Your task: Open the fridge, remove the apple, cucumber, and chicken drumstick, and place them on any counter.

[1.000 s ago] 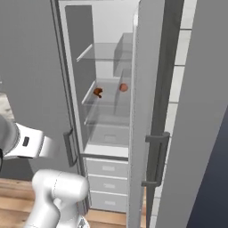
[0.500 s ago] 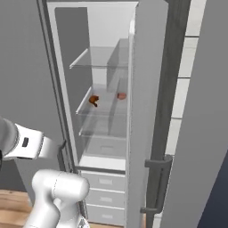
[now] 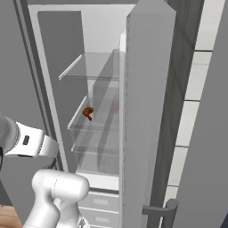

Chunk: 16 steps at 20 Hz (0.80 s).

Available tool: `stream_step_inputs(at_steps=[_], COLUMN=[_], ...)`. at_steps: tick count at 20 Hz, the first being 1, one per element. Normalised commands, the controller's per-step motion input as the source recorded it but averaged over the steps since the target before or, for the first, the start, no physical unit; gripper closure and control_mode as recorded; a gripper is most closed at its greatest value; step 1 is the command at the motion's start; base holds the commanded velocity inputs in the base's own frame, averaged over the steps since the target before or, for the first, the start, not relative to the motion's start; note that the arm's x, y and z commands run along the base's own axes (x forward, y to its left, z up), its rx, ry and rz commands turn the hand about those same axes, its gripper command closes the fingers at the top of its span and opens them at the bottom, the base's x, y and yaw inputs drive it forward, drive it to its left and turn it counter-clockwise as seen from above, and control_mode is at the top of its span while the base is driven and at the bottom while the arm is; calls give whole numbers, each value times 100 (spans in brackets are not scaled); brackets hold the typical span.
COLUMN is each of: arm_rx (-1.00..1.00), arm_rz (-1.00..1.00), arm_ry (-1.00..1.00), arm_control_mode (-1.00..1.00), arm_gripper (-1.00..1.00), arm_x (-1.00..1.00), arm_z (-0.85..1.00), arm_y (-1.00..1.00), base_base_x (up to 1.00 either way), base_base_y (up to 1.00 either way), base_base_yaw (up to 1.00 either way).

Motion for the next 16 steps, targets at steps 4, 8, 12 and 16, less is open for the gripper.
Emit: stream_step_inputs(at_steps=[4, 8, 12, 16], arm_rx=[0, 0, 0, 0], arm_rz=[0, 0, 0, 0], arm_ry=[0, 0, 0, 0], arm_control_mode=[100, 100, 100, 100], arm_gripper=[-100, -100, -100, -100], arm_x=[0, 0, 0, 0], arm_z=[0, 0, 0, 0], arm_y=[0, 0, 0, 0], base_base_x=[18, 16, 0, 0], base_base_y=[-26, -11, -29, -37], base_base_yaw=[0, 0, 0, 0])
